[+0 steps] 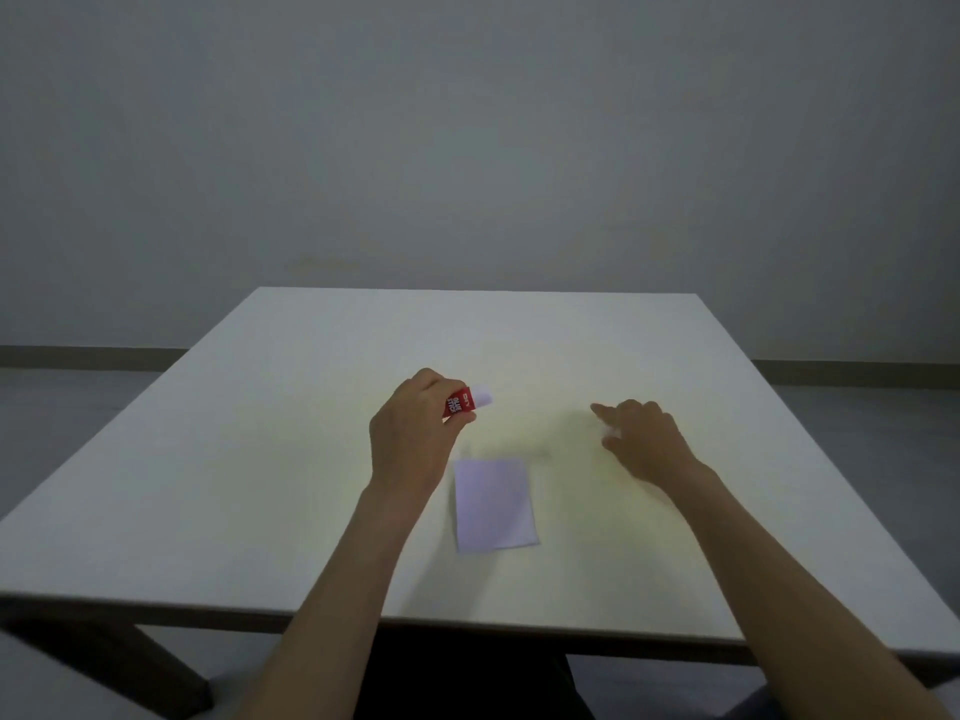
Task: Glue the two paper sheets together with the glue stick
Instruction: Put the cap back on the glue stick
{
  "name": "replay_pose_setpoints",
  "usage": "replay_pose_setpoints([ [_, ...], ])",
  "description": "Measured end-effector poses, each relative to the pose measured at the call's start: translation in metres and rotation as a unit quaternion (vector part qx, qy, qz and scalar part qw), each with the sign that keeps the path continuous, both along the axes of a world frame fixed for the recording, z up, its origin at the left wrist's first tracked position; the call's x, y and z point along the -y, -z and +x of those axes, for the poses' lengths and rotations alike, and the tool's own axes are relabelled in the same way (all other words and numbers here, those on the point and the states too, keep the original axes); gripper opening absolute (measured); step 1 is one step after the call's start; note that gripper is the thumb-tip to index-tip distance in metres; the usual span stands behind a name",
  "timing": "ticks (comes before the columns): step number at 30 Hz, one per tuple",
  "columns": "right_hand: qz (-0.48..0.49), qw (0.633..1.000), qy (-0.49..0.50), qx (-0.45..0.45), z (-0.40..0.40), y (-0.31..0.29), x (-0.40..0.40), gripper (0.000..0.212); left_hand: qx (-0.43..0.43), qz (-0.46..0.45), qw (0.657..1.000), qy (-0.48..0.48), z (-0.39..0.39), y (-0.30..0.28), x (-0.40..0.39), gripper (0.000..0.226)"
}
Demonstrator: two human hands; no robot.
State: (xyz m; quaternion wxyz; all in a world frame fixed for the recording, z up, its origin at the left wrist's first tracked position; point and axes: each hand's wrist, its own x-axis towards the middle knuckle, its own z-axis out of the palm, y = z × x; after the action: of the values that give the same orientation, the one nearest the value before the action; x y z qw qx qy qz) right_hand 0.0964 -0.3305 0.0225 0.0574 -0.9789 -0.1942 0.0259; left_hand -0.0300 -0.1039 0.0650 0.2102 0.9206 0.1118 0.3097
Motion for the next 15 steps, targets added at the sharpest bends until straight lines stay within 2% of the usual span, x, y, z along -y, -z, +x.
replay_pose_setpoints([
  [2, 0.068, 0.997, -0.015, 0.034, -0.004, -0.002, 0.001, 0.038, -0.013, 0.017, 1.000, 0.009, 0.000, 0.002, 0.000, 0.017],
  [4, 0.247, 0.969, -0.010, 0.023, -0.012, -0.010, -0.004, 0.032, -0.016, 0.019, 1.000, 0.016, -0.001, 0.004, 0.000, 0.017],
  [5, 0.356, 0.934, -0.015, -0.024, -0.020, -0.017, -0.010, 0.032, -0.015, 0.017, 1.000, 0.020, -0.002, 0.004, 0.001, 0.018],
  [7, 0.524, 0.837, -0.055, -0.148, -0.038, -0.030, -0.025, 0.030, -0.013, 0.010, 0.999, 0.032, -0.002, 0.005, 0.003, 0.019],
  [8, 0.561, 0.805, -0.068, -0.181, -0.044, -0.035, -0.033, 0.027, -0.013, 0.007, 0.999, 0.038, -0.002, 0.005, 0.005, 0.020],
  [9, 0.575, 0.791, -0.076, -0.195, -0.049, -0.038, -0.040, 0.024, -0.014, 0.005, 0.999, 0.043, -0.002, 0.004, 0.007, 0.022],
  [15, 0.564, 0.803, -0.091, -0.170, -0.055, -0.047, -0.058, 0.021, -0.020, -0.008, 0.998, 0.055, -0.005, 0.003, 0.010, 0.030],
])
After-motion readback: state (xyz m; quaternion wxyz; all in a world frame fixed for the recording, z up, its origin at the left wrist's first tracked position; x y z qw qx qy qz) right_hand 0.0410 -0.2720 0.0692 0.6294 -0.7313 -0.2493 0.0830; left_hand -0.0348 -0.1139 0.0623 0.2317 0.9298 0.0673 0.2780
